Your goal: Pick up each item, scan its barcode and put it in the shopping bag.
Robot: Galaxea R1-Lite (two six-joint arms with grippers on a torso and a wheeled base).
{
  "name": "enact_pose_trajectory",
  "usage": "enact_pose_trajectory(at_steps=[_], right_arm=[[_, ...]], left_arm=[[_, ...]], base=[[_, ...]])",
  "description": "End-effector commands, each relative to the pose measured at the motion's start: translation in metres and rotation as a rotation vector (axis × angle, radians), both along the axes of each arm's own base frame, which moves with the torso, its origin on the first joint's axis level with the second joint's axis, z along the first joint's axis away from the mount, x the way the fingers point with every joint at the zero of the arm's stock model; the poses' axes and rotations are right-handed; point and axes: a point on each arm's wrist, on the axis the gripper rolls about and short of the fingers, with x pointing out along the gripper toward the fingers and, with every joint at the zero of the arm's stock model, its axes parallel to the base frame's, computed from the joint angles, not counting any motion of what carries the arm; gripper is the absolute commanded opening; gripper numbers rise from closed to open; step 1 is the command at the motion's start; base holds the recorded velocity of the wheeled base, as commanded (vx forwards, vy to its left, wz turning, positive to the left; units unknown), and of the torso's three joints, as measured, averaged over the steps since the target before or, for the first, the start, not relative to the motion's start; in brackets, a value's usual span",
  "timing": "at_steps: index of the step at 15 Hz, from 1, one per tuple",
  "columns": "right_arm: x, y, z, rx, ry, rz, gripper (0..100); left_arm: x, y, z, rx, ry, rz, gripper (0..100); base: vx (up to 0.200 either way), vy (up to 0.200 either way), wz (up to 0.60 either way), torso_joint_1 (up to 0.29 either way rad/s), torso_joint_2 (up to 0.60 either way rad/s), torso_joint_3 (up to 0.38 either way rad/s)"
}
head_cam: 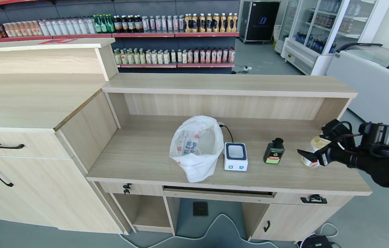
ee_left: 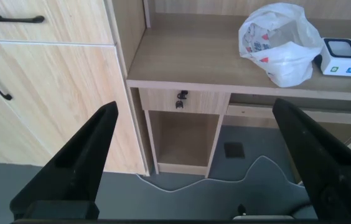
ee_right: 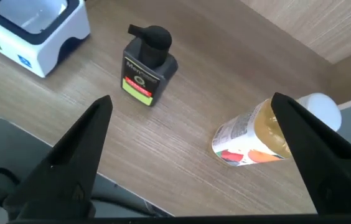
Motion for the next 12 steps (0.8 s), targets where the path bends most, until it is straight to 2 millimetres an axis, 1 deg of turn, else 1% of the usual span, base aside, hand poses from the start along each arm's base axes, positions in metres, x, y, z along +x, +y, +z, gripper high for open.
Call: enact_pose_trajectory(at_steps=[1,2,4,8,11,12], right_arm=[[0.014,-0.011,-0.024,-0.022,0.028,-0.012,100],[0.021,-0.017,-0.029,-0.054,0.016,-0.006,100],[0.031,-0.020,-0.034,-0.067,0.004,-0.005,100],[0.046,-0.021,-0.049,-0.089,0.002,0.030,100],[0.057,-0.011,-0.060,-0.085,0.002,0.081,100],[0.063,-0.005,-0.064,-0.082,-0.003,0.110,100]], left_arm=[[0.000,0.000,0.000,0.000,0.000,0.000,100],[0.000,0.000,0.000,0.000,0.000,0.000,100],[0.000,0.000,0.000,0.000,0.000,0.000,100],[0.000,0.000,0.000,0.000,0.000,0.000,100],[0.000,0.000,0.000,0.000,0.000,0.000,100],[0.000,0.000,0.000,0.000,0.000,0.000,100]], base=[[0.000,0.000,0.00,0.000,0.00,0.000],[0.000,0.000,0.00,0.000,0.00,0.000],[0.000,0.000,0.00,0.000,0.00,0.000],[0.000,0.000,0.00,0.000,0.00,0.000],[0.000,0.000,0.00,0.000,0.00,0.000],[0.000,0.000,0.00,0.000,0.00,0.000]])
